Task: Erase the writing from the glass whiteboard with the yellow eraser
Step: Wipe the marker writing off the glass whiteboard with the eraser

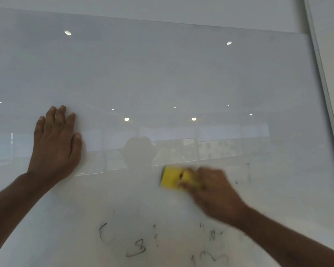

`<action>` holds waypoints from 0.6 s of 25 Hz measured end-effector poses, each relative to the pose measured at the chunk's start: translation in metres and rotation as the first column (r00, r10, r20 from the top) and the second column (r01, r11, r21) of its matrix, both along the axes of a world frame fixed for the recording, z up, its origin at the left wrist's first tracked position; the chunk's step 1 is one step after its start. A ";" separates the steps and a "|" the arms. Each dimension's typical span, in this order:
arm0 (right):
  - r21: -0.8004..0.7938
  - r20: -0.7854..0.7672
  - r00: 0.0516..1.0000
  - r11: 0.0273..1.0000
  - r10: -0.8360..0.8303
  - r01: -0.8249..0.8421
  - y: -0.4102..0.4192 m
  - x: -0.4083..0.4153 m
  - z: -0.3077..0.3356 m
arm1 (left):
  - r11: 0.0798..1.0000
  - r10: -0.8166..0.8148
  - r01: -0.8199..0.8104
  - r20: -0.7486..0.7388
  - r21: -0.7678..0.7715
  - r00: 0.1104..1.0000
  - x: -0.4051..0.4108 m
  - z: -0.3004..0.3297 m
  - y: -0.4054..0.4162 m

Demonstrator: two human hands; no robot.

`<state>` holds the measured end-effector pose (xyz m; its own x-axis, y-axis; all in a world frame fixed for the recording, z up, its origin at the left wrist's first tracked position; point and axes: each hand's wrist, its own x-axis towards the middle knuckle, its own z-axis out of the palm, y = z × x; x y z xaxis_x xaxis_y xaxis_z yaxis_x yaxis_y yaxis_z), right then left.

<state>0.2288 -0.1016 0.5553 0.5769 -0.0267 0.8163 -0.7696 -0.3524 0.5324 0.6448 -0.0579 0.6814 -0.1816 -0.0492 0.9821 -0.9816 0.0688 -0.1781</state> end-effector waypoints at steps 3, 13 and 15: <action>-0.024 0.605 0.795 0.997 -0.043 0.072 -0.001 -0.033 0.057 | 1.000 0.012 -0.012 -0.002 0.002 1.000 0.003 -0.002 0.000; 0.008 -0.228 0.965 0.992 0.126 -0.127 0.027 0.130 -0.125 | 0.999 0.021 -0.020 -0.016 0.049 1.000 0.029 -0.035 0.010; 0.001 -0.301 0.943 0.989 0.140 -0.146 0.028 0.127 -0.105 | 0.998 0.015 -0.014 -0.021 0.056 1.000 0.036 -0.043 0.012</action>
<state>0.3561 -0.0735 0.4507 0.7915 0.0897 0.6046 -0.5156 -0.4332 0.7393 0.6810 -0.0459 0.6386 -0.1597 -0.1067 0.9814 -0.9861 0.0637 -0.1535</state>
